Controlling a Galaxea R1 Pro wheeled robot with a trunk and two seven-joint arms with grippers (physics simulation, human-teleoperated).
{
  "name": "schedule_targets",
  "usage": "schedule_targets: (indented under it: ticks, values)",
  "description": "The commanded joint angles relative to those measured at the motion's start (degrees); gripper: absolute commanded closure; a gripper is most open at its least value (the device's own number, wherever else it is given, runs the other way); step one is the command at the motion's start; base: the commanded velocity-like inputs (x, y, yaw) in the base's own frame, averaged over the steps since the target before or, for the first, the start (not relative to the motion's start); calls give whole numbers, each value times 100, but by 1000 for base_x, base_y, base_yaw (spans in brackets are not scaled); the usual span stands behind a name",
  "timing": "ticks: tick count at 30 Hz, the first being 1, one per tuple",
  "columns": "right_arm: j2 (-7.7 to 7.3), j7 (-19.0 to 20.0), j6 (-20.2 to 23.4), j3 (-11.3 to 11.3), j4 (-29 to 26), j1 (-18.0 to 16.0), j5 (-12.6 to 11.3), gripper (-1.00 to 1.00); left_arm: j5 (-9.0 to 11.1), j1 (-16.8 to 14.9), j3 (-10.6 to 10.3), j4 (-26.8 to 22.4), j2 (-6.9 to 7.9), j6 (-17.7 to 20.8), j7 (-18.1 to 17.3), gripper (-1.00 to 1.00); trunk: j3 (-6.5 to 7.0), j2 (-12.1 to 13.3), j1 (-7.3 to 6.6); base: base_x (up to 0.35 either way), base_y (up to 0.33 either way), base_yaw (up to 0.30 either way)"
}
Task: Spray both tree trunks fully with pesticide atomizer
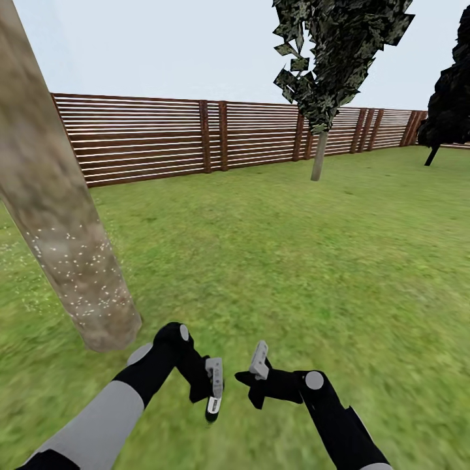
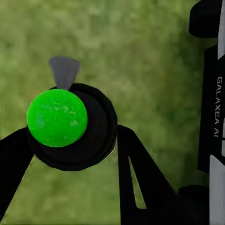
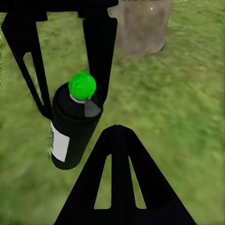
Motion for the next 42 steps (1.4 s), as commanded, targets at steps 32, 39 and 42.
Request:
schedule_targets:
  ticks: [32,39,42]
  values:
    - [37,0,-8,0,-14,0,-2,100,0,14,-422,-334,-134,461,236,100,0,0,0,0,0,0]
    - [39,0,-8,0,-14,0,-2,100,0,31,-422,-334,-158,461,245,100,0,0,0,0,0,0]
    - [38,0,-8,0,-14,0,-2,100,5,33,-422,-334,-166,461,239,100,0,0,0,0,0,0]
